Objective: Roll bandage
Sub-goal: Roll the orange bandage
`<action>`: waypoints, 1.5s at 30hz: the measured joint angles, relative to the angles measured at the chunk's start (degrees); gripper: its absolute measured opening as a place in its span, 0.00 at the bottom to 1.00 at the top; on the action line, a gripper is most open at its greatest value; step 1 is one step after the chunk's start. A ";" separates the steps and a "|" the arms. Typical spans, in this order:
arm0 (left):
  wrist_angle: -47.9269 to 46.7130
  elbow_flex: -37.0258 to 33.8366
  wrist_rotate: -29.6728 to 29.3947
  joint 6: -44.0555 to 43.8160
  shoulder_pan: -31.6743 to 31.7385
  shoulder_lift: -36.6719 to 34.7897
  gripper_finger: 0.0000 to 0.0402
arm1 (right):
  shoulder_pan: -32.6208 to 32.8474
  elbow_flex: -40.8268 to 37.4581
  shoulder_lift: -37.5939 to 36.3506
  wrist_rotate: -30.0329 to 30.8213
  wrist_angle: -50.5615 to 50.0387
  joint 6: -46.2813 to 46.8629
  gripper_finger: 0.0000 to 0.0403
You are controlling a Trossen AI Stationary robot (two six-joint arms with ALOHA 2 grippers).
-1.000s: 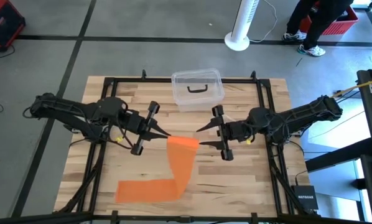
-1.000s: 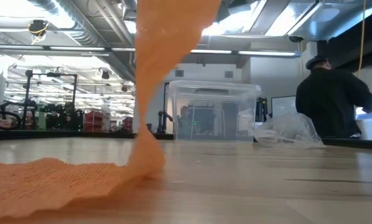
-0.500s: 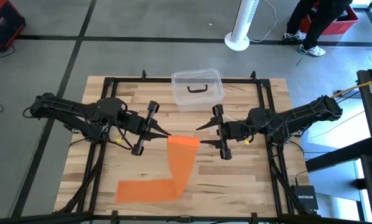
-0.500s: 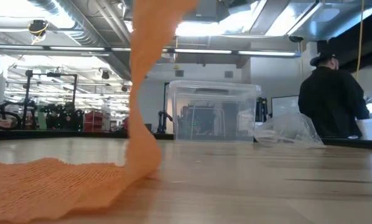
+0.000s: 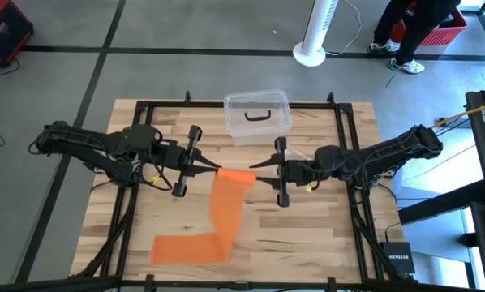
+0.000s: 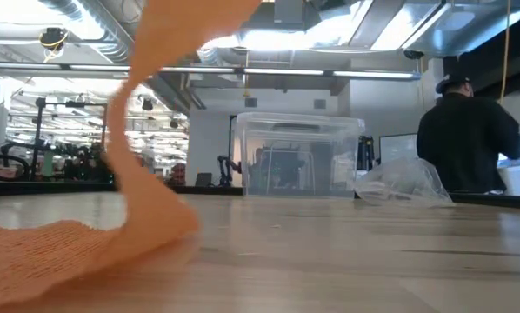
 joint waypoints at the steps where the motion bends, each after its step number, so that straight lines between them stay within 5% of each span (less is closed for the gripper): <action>1: -0.54 0.00 0.08 0.00 -0.02 0.00 0.00 | 0.00 0.00 0.00 0.69 -0.02 -0.25 0.20; 5: -2.85 -0.02 0.54 -1.16 -0.18 0.22 0.01 | -0.15 0.00 0.00 3.13 -1.00 -1.81 0.03; 9: -6.33 -0.11 -0.82 -3.48 -0.16 -0.09 0.05 | -0.15 0.00 -0.31 3.79 -4.22 -0.50 0.05; 18: -22.50 -0.20 -22.18 -8.44 -0.94 -4.74 0.25 | -0.11 0.05 -4.68 9.84 -19.51 3.58 0.02; 25: -28.00 -0.15 -26.10 -9.92 -1.20 -2.20 0.30 | -0.15 -1.45 -4.94 8.00 -24.82 6.88 0.01; 31: -23.53 -0.12 -27.85 -6.29 -6.37 4.02 0.24 | -0.07 -8.99 -4.94 -2.86 -14.63 12.53 0.01; 45: 2.03 -12.26 -30.81 -5.56 -10.81 7.60 0.15 | -0.22 -29.05 -4.94 -3.59 16.11 19.87 0.01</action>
